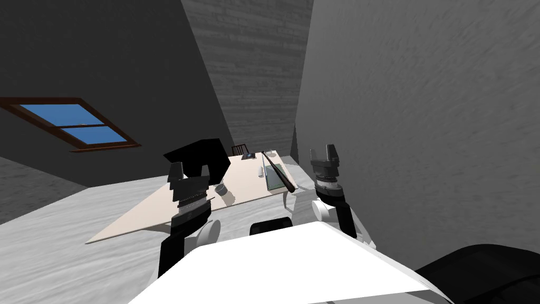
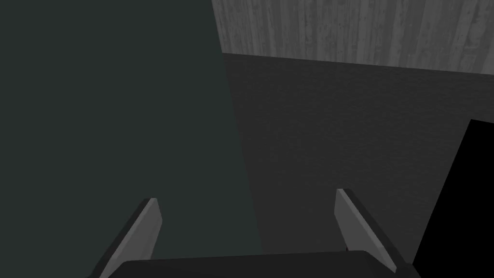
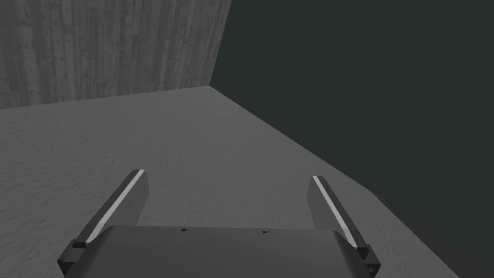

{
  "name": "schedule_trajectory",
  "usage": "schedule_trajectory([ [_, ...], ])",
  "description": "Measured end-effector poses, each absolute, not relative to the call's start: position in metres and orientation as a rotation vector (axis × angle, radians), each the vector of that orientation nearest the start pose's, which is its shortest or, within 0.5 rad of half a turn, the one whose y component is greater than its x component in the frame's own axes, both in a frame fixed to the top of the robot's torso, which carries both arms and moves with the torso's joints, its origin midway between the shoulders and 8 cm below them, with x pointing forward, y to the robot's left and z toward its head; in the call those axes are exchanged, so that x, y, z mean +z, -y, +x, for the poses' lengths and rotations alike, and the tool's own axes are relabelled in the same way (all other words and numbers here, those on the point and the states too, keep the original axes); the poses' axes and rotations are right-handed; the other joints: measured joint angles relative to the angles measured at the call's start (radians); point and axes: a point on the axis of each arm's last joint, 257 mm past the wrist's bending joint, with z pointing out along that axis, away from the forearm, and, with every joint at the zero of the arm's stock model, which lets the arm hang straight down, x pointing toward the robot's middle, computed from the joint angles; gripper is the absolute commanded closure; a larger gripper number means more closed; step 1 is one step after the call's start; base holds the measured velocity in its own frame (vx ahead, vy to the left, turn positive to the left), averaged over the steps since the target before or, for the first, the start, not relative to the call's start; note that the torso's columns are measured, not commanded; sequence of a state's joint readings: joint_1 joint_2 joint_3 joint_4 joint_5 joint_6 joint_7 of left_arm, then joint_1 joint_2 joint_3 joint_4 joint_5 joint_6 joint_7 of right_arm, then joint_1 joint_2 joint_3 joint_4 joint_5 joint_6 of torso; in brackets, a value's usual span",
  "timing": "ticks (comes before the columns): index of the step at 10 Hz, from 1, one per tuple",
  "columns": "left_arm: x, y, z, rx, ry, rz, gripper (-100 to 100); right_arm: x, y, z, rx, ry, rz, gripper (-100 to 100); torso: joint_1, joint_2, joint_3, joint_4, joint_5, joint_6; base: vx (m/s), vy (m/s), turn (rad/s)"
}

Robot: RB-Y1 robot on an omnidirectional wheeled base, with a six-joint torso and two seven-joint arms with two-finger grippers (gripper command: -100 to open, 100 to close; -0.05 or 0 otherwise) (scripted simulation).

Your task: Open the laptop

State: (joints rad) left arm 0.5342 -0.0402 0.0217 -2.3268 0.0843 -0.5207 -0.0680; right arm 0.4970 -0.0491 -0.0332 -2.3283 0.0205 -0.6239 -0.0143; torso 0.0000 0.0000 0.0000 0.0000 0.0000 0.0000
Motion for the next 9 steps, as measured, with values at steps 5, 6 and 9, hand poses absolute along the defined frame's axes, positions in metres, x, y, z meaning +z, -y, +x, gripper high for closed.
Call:
schedule_trajectory([
  [5,0.0384,-0.3021,0.3239,-1.261,-0.516,-0.679,0,0.0679,0.2718,0.3102,1.314,-0.542,0.465,0,0.000,0.322,-0.644,0.322,0.000,0.000,0.000,0.000,0.000],
  [6,0.0385,-0.3021,0.3239,-1.261,-0.516,-0.679,0,0.0679,0.2718,0.3102,1.314,-0.542,0.465,0,0.000,0.396,-0.792,0.396,0.000,0.000,0.000,0.000,0.000],
  [9,0.0385,-0.3021,0.3239,-1.261,-0.516,-0.679,0,0.0680,0.2718,0.3102,1.314,-0.542,0.465,0,0.000,0.618,-1.234,0.617,0.000,0.000,0.000,0.000,0.000],
])
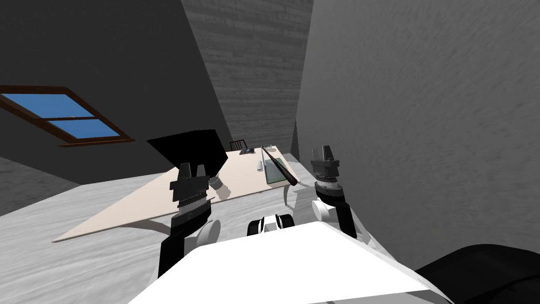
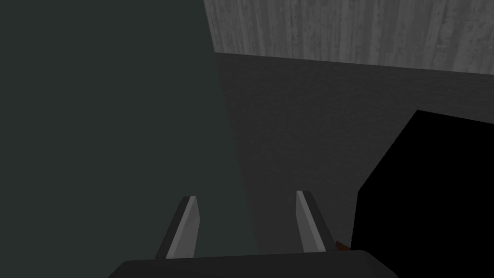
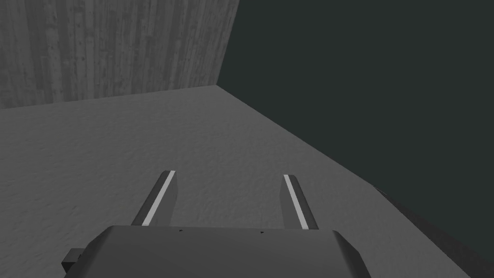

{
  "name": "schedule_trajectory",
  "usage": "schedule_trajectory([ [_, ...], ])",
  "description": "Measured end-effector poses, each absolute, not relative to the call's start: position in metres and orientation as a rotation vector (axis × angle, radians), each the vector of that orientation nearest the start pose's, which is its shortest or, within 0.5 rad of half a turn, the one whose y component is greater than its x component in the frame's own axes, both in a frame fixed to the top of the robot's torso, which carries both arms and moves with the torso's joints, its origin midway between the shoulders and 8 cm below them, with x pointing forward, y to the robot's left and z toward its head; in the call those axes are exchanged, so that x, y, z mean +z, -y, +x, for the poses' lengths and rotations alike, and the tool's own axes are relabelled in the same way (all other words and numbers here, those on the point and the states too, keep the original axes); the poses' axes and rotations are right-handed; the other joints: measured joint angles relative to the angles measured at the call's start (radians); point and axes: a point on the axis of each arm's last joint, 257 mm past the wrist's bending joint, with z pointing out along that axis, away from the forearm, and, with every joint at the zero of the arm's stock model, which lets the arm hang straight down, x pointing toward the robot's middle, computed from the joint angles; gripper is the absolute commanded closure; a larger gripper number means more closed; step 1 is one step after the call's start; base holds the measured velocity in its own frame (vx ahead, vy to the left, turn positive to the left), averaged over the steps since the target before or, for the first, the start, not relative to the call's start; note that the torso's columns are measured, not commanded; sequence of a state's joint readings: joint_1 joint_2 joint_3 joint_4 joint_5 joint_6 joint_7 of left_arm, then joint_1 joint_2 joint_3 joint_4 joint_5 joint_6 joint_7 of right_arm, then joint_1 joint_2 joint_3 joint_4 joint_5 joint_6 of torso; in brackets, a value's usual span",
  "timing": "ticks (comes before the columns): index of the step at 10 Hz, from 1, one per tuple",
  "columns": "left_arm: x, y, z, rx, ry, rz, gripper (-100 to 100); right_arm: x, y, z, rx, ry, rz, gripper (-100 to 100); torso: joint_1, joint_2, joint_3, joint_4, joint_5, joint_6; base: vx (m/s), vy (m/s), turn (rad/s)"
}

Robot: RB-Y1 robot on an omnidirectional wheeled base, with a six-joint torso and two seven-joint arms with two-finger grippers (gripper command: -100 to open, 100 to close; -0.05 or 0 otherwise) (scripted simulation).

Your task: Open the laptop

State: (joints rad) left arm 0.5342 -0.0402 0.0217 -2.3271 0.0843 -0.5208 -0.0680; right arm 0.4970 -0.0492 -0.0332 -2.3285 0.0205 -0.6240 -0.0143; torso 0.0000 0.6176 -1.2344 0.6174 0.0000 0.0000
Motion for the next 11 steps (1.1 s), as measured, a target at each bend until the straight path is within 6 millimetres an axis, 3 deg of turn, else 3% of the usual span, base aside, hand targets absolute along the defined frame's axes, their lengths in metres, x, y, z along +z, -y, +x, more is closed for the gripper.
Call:
schedule_trajectory([
  [1,0.038,-0.302,0.324,-1.261,-0.516,-0.679,0,0.068,0.272,0.310,1.314,-0.542,0.465,-100,0.000,0.074,-0.148,0.074,0.000,0.000,0.005,0.000,0.035],
  [3,0.038,-0.302,0.324,-1.261,-0.517,-0.680,0,0.065,0.267,0.314,1.373,-0.552,0.474,-100,0.000,0.117,-0.236,0.117,0.000,0.000,-0.001,-0.002,0.035],
  [11,0.038,-0.302,0.324,-1.261,-0.517,-0.680,0,0.050,0.257,0.329,1.726,-0.482,0.625,-100,0.000,0.120,-0.242,0.121,0.000,0.000,0.000,-0.002,0.049],
])
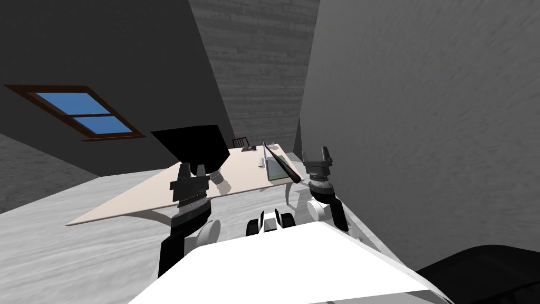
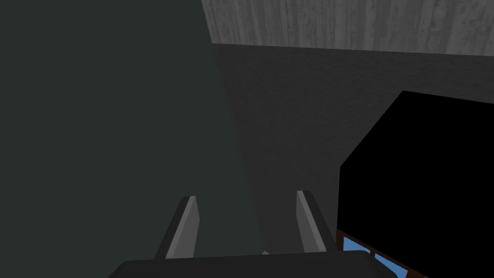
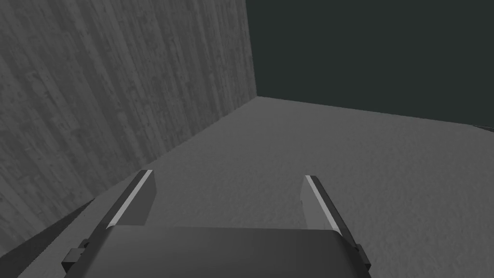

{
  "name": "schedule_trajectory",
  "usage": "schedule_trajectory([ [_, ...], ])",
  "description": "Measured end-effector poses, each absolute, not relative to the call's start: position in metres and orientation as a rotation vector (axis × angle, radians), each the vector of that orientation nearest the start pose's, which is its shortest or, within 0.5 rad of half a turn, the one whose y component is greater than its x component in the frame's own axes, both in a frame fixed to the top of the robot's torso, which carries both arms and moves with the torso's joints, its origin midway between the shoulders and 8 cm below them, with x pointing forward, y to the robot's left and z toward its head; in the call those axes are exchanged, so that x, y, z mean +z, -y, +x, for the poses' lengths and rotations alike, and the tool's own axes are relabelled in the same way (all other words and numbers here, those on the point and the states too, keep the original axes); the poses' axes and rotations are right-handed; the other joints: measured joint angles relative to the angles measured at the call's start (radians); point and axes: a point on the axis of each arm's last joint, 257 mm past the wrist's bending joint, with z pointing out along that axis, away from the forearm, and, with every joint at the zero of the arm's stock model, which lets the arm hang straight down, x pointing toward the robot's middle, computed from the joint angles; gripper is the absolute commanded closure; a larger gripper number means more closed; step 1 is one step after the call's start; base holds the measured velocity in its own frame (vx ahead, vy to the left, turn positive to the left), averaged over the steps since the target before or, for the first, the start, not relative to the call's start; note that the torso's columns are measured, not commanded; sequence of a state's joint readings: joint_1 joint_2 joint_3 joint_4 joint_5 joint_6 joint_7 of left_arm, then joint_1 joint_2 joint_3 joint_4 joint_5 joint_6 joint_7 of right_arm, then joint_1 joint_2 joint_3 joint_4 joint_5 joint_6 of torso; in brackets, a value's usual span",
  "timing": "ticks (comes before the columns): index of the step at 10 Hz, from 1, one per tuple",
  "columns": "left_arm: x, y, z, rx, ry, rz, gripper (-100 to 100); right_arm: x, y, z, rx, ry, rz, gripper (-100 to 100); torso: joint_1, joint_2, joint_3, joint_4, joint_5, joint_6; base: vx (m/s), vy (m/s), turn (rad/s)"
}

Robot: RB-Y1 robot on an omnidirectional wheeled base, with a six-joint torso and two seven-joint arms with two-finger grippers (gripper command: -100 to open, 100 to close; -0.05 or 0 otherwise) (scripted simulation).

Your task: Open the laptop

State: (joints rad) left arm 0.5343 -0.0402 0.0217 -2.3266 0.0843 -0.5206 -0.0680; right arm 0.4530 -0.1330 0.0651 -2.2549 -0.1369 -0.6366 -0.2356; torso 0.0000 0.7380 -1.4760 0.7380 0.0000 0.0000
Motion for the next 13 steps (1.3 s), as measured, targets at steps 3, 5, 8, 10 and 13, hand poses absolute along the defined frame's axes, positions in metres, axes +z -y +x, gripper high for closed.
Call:
schedule_trajectory([
  [3,0.038,-0.302,0.324,-1.261,-0.517,-0.680,0,0.045,0.253,0.335,1.858,-0.434,0.691,-100,0.000,0.000,0.000,0.000,0.000,0.000,0.000,-0.002,0.050],
  [5,0.038,-0.302,0.324,-1.261,-0.517,-0.680,0,0.041,0.251,0.338,1.949,-0.395,0.738,-100,0.000,0.000,0.000,0.000,0.000,0.000,0.000,-0.002,0.027],
  [8,0.038,-0.302,0.324,-1.261,-0.517,-0.680,0,0.036,0.247,0.342,2.070,-0.340,0.803,-100,0.000,0.000,0.000,0.000,0.000,0.000,0.000,-0.002,0.054],
  [10,0.038,-0.302,0.324,-1.261,-0.517,-0.680,0,0.031,0.243,0.347,2.162,-0.293,0.856,-100,0.000,0.000,0.000,0.000,0.000,0.000,0.000,-0.002,0.037],
  [13,0.038,-0.302,0.324,-1.261,-0.517,-0.680,0,0.023,0.240,0.353,2.283,-0.224,0.929,-100,0.000,0.000,0.000,0.000,0.000,0.000,0.000,-0.002,0.037],
])
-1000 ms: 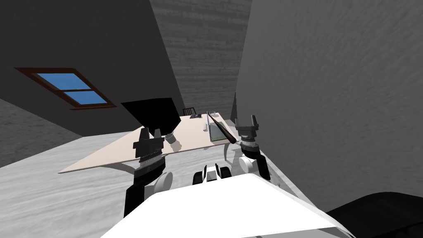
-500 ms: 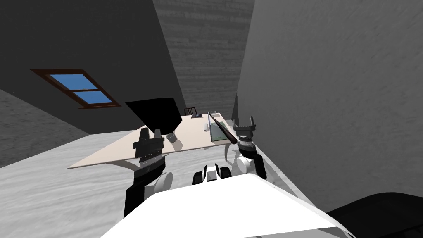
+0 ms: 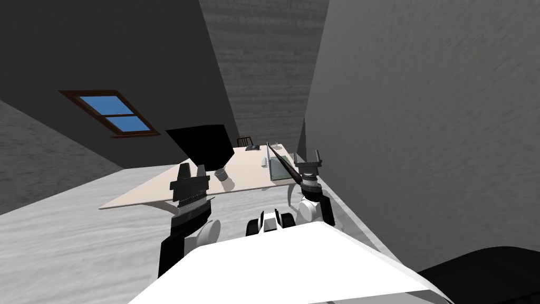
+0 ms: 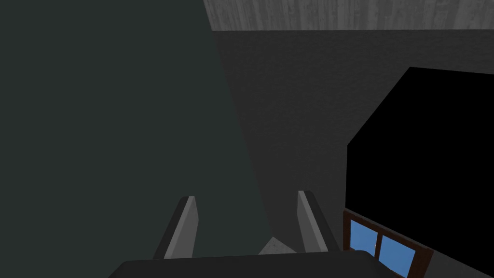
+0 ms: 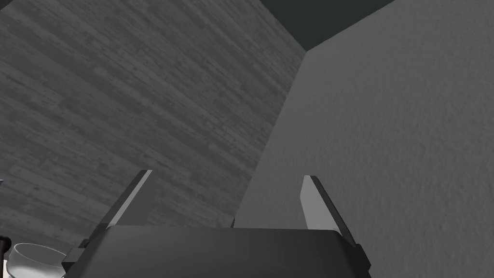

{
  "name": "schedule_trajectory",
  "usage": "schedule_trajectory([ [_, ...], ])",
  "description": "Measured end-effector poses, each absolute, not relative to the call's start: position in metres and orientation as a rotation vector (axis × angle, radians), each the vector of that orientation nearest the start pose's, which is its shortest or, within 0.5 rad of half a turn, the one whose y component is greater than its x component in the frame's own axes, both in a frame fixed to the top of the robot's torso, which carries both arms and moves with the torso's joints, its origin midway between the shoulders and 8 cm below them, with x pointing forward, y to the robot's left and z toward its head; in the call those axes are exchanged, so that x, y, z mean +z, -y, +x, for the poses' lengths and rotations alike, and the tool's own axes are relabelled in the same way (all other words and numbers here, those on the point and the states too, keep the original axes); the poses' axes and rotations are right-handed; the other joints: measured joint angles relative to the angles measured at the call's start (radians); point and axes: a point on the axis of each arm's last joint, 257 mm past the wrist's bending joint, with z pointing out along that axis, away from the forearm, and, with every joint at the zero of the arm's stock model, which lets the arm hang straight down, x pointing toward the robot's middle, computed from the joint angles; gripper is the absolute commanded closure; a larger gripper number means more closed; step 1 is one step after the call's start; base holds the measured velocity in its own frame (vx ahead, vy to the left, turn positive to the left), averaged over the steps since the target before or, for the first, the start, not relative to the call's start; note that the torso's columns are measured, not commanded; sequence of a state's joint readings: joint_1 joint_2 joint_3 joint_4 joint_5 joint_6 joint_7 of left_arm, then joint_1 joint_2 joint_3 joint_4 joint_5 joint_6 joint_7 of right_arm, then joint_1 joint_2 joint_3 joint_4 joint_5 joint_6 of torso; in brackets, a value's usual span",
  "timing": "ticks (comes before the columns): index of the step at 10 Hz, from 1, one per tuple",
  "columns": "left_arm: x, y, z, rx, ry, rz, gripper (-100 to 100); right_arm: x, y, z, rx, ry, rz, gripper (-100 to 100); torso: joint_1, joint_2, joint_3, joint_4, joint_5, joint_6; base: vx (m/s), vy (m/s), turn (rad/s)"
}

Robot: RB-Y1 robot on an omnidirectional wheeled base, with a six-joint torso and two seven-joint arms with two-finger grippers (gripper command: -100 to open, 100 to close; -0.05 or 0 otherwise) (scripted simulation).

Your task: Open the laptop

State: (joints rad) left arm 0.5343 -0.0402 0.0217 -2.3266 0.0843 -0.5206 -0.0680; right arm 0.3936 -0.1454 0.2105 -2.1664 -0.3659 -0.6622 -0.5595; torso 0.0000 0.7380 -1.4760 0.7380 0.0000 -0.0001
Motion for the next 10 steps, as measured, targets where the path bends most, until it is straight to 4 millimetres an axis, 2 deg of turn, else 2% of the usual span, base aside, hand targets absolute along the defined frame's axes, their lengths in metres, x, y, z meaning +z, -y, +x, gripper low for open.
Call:
schedule_trajectory([
  [5,0.038,-0.302,0.324,-1.261,-0.517,-0.680,0,0.012,0.232,0.363,2.455,-0.113,1.043,-100,0.000,0.000,0.000,0.000,0.000,0.000,0.000,-0.002,0.042],
  [10,0.038,-0.302,0.324,-1.261,-0.517,-0.680,0,-0.008,0.222,0.376,2.623,0.022,1.182,-100,0.000,0.000,0.000,0.000,0.000,0.000,0.000,-0.002,0.041],
])
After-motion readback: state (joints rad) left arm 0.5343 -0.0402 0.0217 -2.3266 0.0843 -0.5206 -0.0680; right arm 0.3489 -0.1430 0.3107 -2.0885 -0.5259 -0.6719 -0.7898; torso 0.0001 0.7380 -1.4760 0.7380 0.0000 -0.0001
